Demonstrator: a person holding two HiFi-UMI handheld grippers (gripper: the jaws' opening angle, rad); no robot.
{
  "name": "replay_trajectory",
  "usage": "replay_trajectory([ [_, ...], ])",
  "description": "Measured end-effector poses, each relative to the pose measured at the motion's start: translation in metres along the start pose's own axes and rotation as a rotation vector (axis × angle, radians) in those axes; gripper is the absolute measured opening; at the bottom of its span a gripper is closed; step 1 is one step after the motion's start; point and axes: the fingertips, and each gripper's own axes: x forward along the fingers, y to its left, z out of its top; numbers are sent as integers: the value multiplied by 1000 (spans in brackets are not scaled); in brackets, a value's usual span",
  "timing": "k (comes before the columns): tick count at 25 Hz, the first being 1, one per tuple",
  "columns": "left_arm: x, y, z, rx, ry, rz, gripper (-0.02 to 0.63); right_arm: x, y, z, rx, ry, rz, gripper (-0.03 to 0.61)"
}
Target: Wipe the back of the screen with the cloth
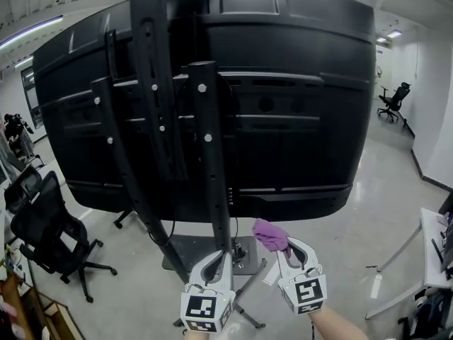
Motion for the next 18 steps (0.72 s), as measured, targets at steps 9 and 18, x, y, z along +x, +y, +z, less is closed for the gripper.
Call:
replay_trajectory([
  [9,-186,182,-39,-63,87,318,8,6,198,25,169,-33,168,51],
  [18,-358,323,-37,-71,107,489,8,25,411,68,254,-55,342,51],
])
